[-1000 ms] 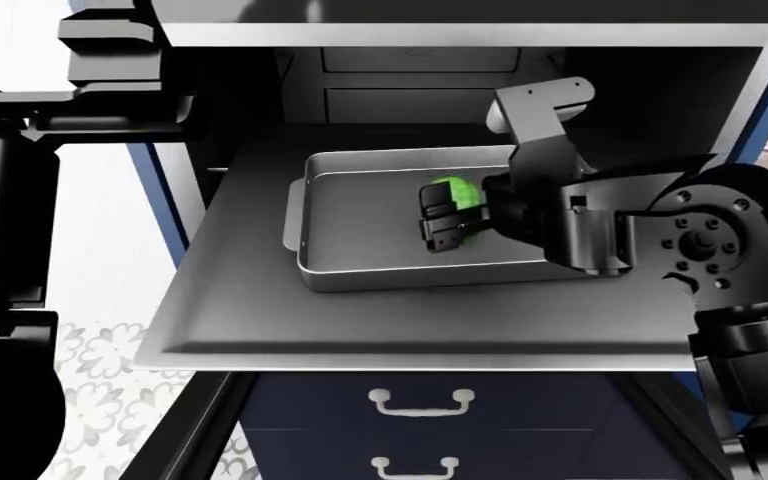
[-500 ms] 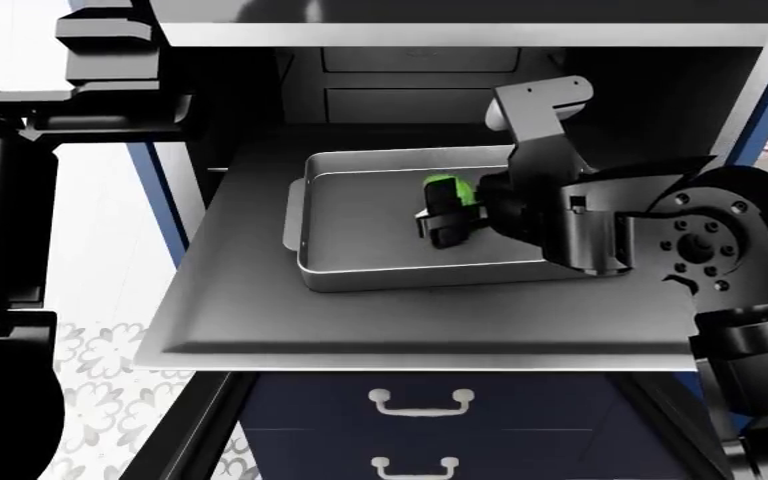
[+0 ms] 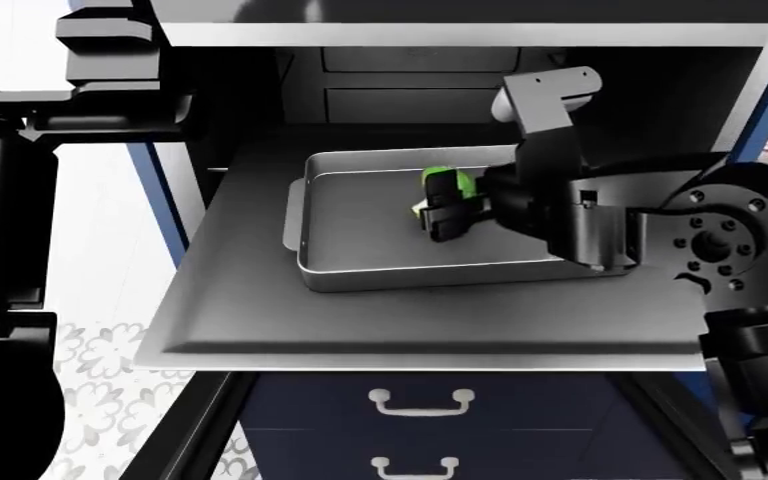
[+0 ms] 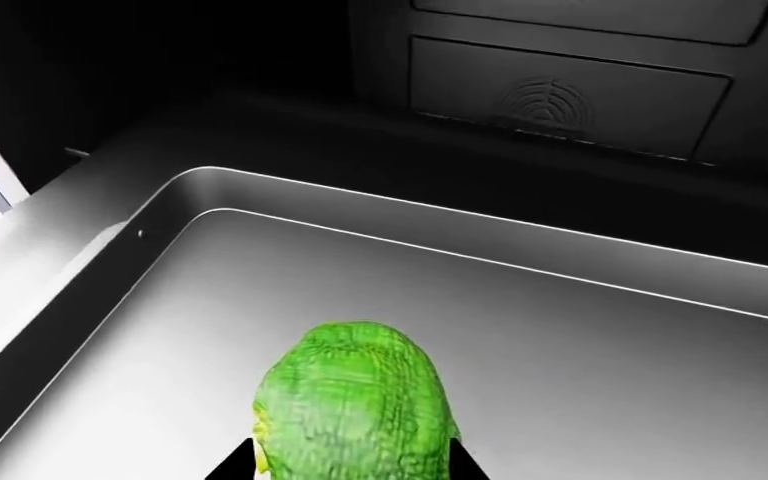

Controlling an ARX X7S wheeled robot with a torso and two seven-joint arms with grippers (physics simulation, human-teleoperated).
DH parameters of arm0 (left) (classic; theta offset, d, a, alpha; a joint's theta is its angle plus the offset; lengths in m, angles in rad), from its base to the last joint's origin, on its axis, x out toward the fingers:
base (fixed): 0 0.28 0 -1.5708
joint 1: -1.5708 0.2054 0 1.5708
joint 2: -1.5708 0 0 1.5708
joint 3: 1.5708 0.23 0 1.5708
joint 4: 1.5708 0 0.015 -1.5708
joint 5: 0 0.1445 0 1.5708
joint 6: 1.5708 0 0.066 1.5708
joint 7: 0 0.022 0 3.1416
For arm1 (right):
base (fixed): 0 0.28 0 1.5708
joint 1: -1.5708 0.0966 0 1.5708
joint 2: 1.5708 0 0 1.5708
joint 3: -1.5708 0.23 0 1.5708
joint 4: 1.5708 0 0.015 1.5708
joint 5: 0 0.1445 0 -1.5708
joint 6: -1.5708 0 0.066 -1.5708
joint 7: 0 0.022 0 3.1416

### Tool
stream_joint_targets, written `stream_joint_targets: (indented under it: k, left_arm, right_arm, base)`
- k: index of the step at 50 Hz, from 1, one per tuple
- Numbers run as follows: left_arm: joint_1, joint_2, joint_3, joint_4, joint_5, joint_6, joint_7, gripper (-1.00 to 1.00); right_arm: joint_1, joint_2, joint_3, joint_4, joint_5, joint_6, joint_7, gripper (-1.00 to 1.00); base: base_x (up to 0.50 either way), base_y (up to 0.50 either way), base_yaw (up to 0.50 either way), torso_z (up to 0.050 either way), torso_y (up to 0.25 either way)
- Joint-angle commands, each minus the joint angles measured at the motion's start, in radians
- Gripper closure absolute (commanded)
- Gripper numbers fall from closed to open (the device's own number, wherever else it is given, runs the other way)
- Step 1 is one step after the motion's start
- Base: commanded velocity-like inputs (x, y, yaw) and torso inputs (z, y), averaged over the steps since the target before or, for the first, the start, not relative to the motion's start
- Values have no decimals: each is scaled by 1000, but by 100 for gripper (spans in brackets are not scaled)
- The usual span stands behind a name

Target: Pick the broccoli from the top rack in the oven and place it on the plate on the counter.

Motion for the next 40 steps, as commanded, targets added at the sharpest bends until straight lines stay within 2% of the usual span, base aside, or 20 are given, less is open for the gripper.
stream_joint_targets:
  k: [1,27,40]
  left_arm:
    - [-2,-6,6,0,-9,7,-10,-100]
    - [5,-23,27,-4,-1,31,-14,-100]
    - [22,-36,31,-9,17,54,-5,-100]
  right_arm:
    - [2,26,34,-46,20,2,17,100]
    - [-80,116,138,-271,159,17,141,100]
    - [-130,165,245,-456,336,13,292,100]
  base:
    - [0,0,0,0,0]
    - [0,0,0,0,1]
    - [0,0,0,0,0]
